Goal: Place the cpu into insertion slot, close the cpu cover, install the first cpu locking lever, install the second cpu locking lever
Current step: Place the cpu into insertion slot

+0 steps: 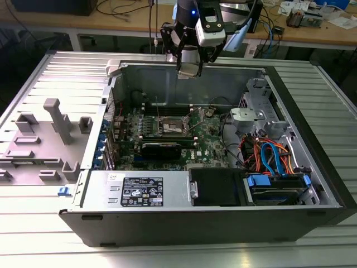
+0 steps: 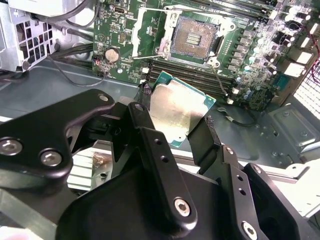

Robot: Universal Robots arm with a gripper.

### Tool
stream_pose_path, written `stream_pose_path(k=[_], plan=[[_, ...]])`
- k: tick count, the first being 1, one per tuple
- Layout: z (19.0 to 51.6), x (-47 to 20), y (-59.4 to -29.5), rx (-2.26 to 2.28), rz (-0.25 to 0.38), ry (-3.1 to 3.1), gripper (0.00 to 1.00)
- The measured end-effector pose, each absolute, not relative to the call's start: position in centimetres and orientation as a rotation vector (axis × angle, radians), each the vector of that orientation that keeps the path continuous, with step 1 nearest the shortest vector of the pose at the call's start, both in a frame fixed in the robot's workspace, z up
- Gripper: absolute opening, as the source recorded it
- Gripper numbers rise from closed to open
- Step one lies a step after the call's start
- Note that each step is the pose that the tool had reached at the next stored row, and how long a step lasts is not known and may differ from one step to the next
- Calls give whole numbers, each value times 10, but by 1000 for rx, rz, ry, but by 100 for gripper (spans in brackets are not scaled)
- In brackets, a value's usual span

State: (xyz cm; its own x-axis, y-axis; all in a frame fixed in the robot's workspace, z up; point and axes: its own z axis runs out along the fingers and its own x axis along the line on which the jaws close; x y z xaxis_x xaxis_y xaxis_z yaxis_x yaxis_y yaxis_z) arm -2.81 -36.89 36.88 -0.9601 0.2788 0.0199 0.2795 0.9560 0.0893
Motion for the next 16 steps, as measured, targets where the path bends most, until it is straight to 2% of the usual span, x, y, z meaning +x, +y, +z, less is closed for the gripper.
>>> stream_pose_path(k=[16], plan=[[369,-28,-369,-480,-143,-3095,55]])
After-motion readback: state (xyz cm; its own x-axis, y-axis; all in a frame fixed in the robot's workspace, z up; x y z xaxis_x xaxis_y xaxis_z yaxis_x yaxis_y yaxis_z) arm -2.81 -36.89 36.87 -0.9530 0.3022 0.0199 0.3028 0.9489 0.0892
